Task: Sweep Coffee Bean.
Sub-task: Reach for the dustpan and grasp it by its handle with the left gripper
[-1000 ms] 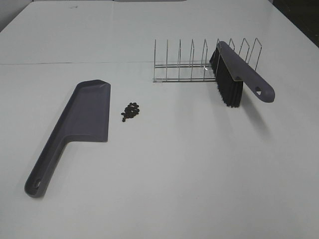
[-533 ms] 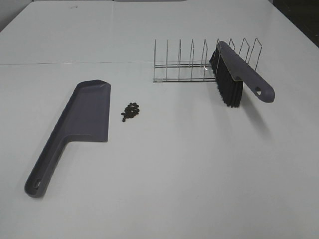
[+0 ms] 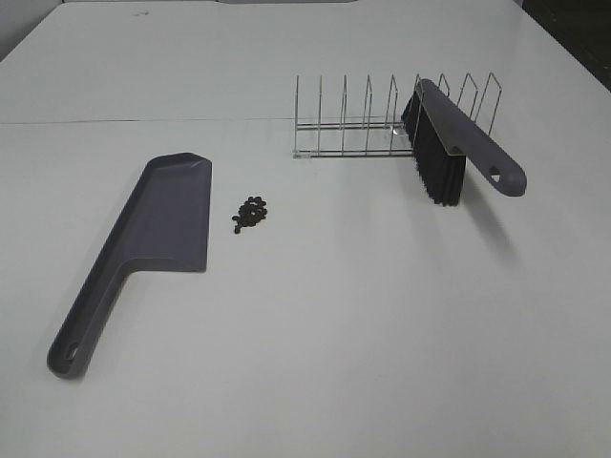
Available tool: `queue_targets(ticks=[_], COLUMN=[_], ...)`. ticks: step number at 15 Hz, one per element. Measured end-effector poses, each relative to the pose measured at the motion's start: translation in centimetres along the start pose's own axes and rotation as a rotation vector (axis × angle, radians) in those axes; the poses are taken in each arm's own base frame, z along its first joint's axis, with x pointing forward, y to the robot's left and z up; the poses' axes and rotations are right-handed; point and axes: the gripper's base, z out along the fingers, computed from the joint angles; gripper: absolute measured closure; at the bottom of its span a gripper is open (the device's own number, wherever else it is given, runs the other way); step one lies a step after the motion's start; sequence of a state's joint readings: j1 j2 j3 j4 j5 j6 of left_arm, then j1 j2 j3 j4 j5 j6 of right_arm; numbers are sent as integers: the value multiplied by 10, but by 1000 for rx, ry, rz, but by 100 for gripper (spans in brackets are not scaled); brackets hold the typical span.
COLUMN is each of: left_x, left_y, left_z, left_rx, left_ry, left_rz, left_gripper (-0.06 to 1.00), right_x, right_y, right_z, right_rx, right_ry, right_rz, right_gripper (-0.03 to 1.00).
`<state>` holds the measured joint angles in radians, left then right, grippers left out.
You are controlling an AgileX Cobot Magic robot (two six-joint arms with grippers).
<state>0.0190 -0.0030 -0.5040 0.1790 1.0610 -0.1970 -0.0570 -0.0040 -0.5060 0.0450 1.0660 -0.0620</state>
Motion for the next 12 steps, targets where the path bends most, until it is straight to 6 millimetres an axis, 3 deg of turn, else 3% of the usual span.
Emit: queue_targets(ticks=[12], left_x=[0], left_y=[0], left_z=[0], left_rx=[0], left_ry=[0], left_rz=[0], left_gripper=[23], right_x=[0], right_y=[0], right_z=[0], right_rx=[0], right_ry=[0], right_rz=[0], right_gripper=[38])
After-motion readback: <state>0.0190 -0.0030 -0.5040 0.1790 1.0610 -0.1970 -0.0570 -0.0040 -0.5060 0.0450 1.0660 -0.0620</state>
